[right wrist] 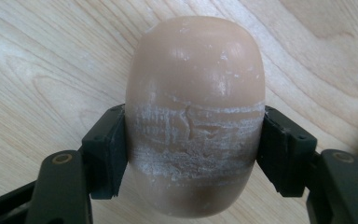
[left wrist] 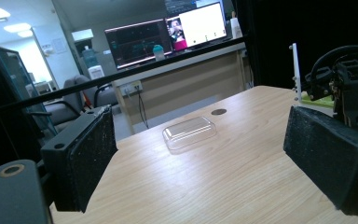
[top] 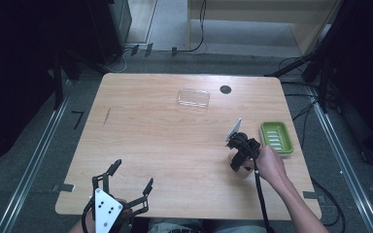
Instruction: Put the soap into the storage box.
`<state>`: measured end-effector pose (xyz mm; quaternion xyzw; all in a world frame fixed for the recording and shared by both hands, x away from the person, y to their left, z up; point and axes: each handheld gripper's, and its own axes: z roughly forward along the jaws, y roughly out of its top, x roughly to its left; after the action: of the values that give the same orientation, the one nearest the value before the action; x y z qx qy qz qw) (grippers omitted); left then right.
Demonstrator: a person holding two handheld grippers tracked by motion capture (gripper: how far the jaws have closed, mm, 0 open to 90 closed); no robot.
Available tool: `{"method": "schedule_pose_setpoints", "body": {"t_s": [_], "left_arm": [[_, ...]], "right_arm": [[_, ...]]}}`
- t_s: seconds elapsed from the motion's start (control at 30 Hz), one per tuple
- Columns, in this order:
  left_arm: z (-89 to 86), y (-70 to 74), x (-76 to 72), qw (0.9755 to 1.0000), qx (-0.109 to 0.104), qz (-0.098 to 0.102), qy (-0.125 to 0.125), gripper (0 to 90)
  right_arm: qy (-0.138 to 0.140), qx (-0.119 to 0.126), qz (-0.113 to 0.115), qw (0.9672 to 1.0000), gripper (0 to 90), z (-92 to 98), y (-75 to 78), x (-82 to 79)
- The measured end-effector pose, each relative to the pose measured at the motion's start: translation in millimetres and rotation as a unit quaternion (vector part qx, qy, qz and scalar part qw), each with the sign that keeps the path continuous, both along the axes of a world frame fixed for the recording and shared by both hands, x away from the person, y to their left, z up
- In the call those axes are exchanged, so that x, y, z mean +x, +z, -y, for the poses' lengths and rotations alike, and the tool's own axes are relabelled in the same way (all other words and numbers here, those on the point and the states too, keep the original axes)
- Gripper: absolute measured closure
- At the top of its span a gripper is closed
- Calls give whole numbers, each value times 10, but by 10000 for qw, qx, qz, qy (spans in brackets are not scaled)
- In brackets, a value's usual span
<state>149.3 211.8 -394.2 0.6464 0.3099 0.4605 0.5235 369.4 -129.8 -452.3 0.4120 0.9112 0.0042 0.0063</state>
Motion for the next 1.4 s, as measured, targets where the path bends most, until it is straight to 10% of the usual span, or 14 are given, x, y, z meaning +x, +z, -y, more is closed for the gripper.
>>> {"method": "schedule_pose_setpoints", "body": {"t_s": [1.4], "left_arm": [[-1, 2, 1, 10000, -6, -2, 1, 99]], "right_arm": [[-515, -30, -52, 9987, 337, 508, 115, -31]]}}
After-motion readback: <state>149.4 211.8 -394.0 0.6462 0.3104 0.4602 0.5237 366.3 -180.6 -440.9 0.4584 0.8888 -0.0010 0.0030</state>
